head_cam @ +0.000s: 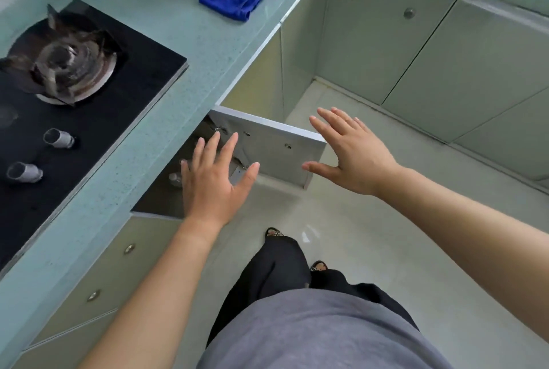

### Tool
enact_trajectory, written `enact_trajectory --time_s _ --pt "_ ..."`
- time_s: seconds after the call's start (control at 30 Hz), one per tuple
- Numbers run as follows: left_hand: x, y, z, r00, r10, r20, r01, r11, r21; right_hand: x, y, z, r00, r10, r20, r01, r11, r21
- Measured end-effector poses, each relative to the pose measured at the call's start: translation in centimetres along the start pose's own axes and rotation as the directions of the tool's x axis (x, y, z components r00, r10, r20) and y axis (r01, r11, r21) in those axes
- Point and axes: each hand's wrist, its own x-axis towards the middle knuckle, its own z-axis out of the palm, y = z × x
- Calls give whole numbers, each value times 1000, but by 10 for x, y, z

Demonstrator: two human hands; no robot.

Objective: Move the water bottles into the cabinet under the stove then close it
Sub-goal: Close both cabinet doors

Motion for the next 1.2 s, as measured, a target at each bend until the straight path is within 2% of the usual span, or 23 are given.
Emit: enact_trajectory --time_s 0.23,0.43,0.53,0.63,0.8,0.9,1.0,1.1,1.2 --pt "78 -14 3 989 -145 -22 145 989 -5 115 10 -29 987 -150 53 152 988 -40" --pt "112 -31 -13 945 -320 -66 319 947 -29 199 -1 -48 938 -317 140 331 940 -87" --pt "117 -35 -10 917 -391 -82 389 920 -40 239 -9 -41 883 -413 222 437 897 -66" --pt "129 -35 2 868 -490 -77 489 871 -30 285 -16 -31 777 -529 341 578 814 -54" --pt "155 -10 16 714 -689 -123 690 722 -38 353 -26 -20 546 -670 502 780 625 -14" --pt "166 11 35 573 -808 -134 801 588 -117 381 -24 -8 405 -711 575 863 505 16" --pt "180 31 57 432 -891 -143 849 455 -269 405 -22 7 285 -749 598 923 383 41" --pt "196 49 80 280 -950 -140 832 313 -458 425 -18 26 263 -769 583 921 381 87" --pt "209 57 104 177 -976 -131 832 219 -510 440 -10 46 229 -800 555 938 333 93"
